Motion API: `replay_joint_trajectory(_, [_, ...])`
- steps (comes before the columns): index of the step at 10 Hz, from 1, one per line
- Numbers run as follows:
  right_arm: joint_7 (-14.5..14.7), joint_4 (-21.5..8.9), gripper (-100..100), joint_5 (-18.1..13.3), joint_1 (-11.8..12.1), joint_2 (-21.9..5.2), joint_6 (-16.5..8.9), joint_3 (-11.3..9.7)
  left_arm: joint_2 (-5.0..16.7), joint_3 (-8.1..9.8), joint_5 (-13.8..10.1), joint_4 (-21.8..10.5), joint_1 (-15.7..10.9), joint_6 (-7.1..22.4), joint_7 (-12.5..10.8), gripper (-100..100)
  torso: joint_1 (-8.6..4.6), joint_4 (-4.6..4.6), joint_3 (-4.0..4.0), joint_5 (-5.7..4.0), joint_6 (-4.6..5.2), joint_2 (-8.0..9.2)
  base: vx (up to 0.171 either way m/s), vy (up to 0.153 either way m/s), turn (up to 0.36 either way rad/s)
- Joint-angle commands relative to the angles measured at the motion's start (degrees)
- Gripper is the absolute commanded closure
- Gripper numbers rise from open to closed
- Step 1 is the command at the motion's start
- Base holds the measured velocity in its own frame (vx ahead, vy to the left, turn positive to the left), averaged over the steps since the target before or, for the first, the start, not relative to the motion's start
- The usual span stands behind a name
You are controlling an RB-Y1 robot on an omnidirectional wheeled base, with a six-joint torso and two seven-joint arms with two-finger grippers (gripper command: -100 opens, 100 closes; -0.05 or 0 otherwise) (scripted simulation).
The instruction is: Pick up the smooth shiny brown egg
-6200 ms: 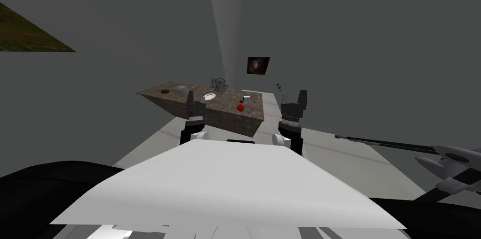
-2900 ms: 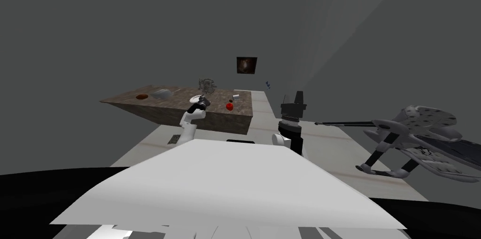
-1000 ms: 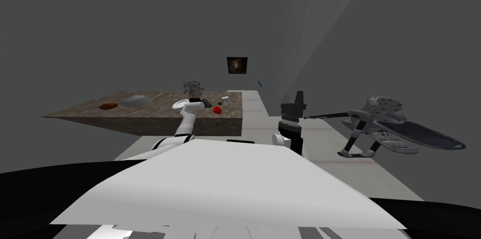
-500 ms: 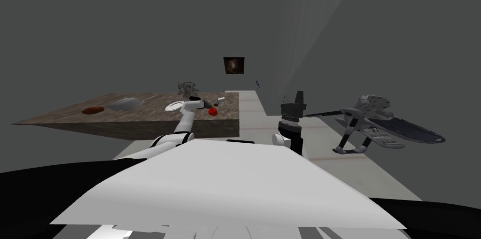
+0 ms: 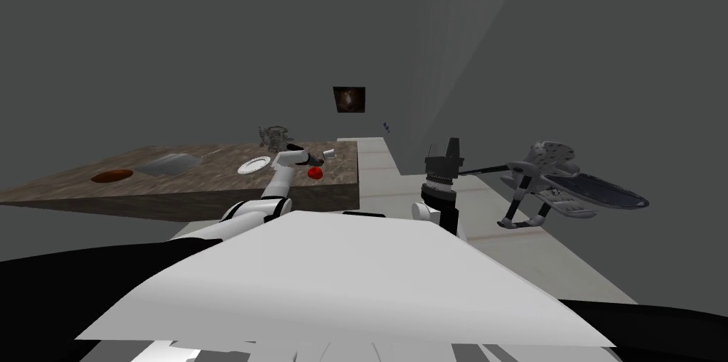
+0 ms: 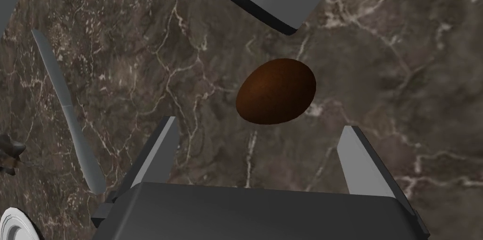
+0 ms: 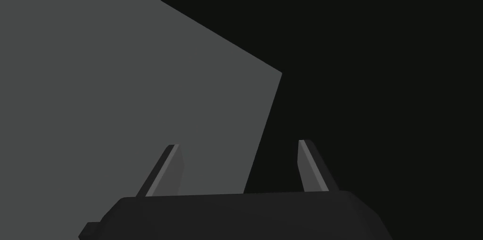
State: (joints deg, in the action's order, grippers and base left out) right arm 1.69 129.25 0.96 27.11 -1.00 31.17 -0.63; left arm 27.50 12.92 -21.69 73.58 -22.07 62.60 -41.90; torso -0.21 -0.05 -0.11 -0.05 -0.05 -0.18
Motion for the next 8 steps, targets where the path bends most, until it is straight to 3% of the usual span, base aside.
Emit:
replay_joint_trajectory(1, [0.0,0.0,0,0.0,0.0,0.0,0.0,0.0,0.7,-0.57,-0.8,-1.1,-0.4,2.0,-0.7,-100,0.0,0.0,0.0,0.0,0.0,0.0,0.073,-0.043,-0.065])
replay_joint_trajectory(2, [0.0,0.0,0,0.0,0.0,0.0,0.0,0.0,0.5,-0.32,-0.5,-0.6,-0.3,1.2,-0.4,-100,0.03,-0.01,-0.02,0.01,0.0,-0.03,0.035,-0.018,-0.011])
replay_joint_trajectory(3, [0.0,0.0,0,0.0,0.0,0.0,0.0,0.0,0.5,-0.36,-0.5,-0.7,-0.3,1.5,-0.4,0,0.12,0.01,0.04,0.03,-0.02,0.07,0.006,-0.004,0.002])
replay_joint_trajectory(4, [0.0,0.0,0,0.0,0.0,0.0,0.0,0.0,1.5,0.98,-1.7,-2.7,0.3,-0.2,0.9,-100,0.18,0.04,0.1,0.04,-0.02,0.18,0.011,-0.025,-0.163])
replay_joint_trajectory(8, [0.0,0.0,0,0.0,0.0,0.0,0.0,0.0,2.9,2.77,-3.2,-5.5,1.1,-2.3,2.8,-100,0.1,0.05,0.13,0.02,-0.01,0.23,0.008,-0.029,-0.081])
